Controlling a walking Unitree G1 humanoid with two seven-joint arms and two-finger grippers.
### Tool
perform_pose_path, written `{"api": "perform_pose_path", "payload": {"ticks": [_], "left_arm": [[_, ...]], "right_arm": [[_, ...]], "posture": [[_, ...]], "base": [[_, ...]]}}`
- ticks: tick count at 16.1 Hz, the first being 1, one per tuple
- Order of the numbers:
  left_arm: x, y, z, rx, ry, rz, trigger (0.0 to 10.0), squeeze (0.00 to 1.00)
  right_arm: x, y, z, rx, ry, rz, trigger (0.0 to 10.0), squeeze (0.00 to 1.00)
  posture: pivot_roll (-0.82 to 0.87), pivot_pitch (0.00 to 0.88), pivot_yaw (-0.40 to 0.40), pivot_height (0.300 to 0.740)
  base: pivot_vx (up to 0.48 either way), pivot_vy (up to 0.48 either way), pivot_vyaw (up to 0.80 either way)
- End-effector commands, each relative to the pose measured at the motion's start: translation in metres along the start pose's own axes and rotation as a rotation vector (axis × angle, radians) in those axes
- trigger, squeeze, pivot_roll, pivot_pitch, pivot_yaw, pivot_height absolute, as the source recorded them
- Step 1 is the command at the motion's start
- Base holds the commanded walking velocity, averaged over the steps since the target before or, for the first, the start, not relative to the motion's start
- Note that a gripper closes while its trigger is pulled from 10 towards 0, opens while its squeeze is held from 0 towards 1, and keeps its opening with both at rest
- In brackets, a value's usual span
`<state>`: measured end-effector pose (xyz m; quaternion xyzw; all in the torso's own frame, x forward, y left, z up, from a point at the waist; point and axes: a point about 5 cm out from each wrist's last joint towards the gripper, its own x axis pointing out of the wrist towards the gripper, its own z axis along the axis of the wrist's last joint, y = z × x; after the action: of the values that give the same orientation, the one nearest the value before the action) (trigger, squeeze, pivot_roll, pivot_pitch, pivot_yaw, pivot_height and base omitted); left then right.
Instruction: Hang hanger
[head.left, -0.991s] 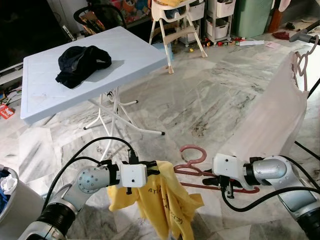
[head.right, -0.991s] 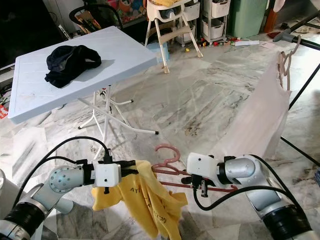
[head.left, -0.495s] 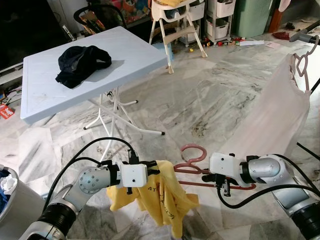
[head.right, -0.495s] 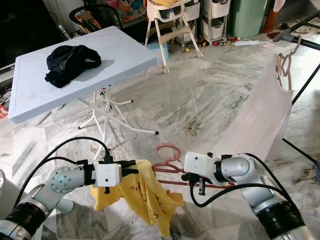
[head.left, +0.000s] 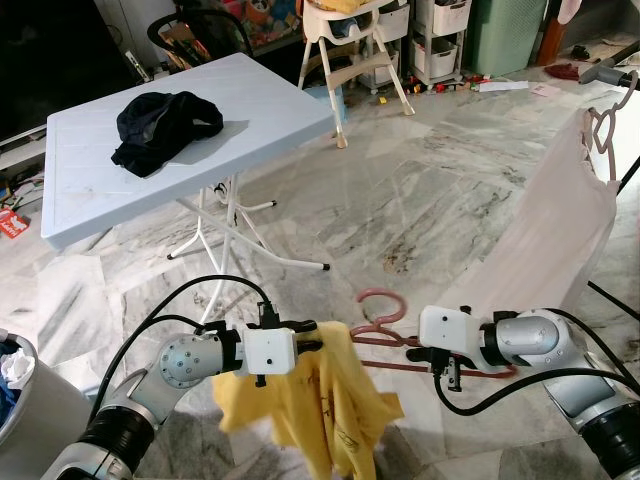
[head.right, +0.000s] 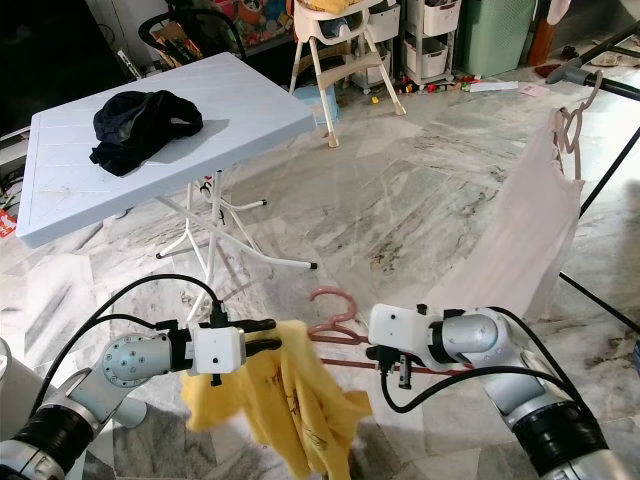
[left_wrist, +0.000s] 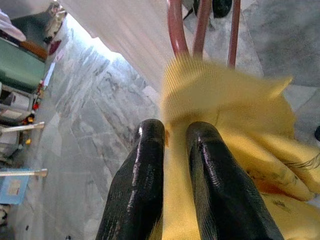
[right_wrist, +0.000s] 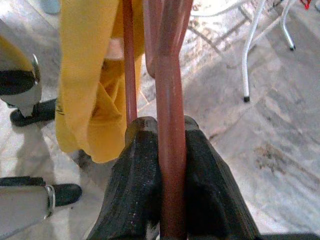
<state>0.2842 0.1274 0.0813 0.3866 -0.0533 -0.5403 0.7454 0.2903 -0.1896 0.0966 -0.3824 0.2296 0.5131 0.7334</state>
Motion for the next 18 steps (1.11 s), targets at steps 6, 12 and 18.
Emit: {"api": "perform_pose_path", "payload": {"ticks": [6, 12, 18], "left_arm": [[-0.003, 0.005, -0.001, 0.013, 0.005, -0.003, 10.0, 1.0], [-0.004, 0.015, 0.002, 0.011, -0.02, 0.062, 10.0, 1.0], [-0.026, 0.042, 0.004, -0.005, -0.03, 0.18, 10.0, 1.0]], "right_arm": [[0.003, -0.004, 0.011, -0.016, -0.075, -0.041, 0.0, 0.0], [0.011, -0.006, 0.015, 0.063, -0.197, -0.138, 0.0, 0.0], [0.018, 0.0, 0.005, 0.084, -0.183, -0.157, 0.0, 0.0]], "posture": [[-0.14, 0.024, 0.158, 0.74], [-0.14, 0.028, 0.16, 0.74], [-0.12, 0.03, 0.163, 0.74]], "base": [[0.0, 0.0, 0.0], [0.0, 0.0, 0.0], [0.0, 0.0, 0.0]]}}
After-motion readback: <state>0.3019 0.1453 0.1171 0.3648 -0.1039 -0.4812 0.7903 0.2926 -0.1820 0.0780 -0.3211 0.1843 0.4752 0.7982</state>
